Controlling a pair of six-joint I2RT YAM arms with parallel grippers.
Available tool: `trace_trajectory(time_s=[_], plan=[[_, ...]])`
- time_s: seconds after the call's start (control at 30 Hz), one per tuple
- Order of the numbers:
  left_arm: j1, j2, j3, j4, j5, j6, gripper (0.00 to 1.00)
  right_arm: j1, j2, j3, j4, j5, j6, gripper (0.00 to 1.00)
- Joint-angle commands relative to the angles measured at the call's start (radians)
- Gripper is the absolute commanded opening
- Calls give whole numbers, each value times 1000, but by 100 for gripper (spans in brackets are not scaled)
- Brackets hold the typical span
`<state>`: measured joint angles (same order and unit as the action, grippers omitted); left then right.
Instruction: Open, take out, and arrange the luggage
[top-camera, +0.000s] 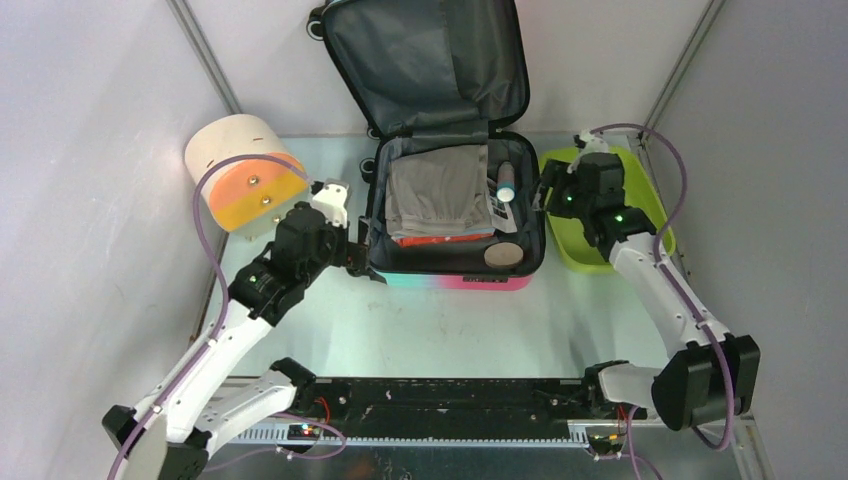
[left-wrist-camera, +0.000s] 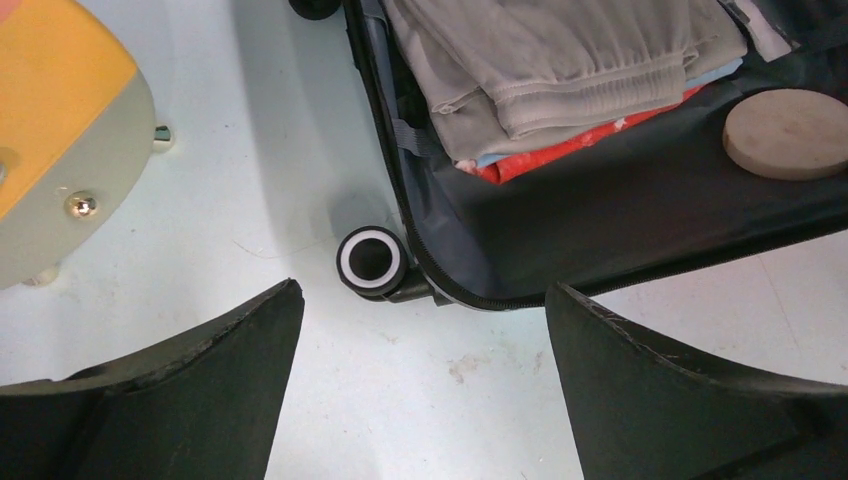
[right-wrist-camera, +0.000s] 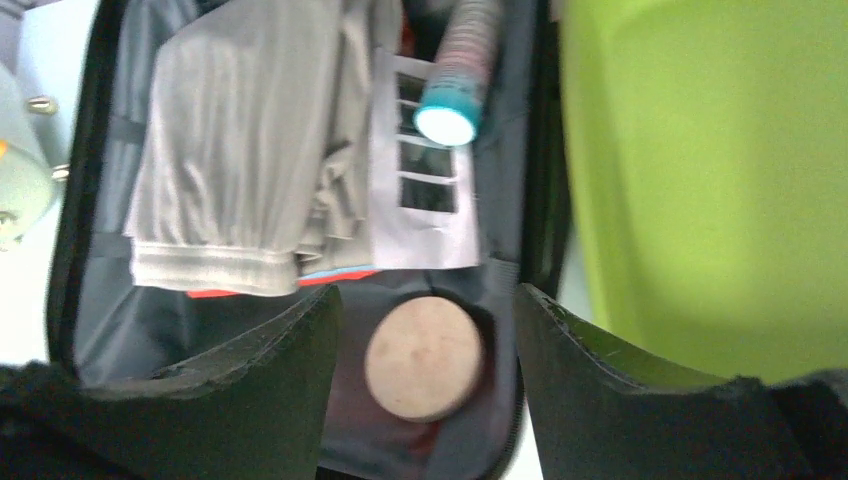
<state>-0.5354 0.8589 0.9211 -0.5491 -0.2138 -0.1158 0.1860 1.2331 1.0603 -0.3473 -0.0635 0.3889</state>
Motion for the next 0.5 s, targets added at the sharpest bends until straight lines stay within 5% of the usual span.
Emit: trace_trajectory(time_s=[0.0,0.3,0.47], plan=[[12,17,85,-13,-39,-22,98,101,76,83,14,48,109,67],[101,139,129,54,156,-186,95,255,339,236,122,132,134,67],[192,215,188,21,-134,-275,92,268,493,405,43,117,135,69]])
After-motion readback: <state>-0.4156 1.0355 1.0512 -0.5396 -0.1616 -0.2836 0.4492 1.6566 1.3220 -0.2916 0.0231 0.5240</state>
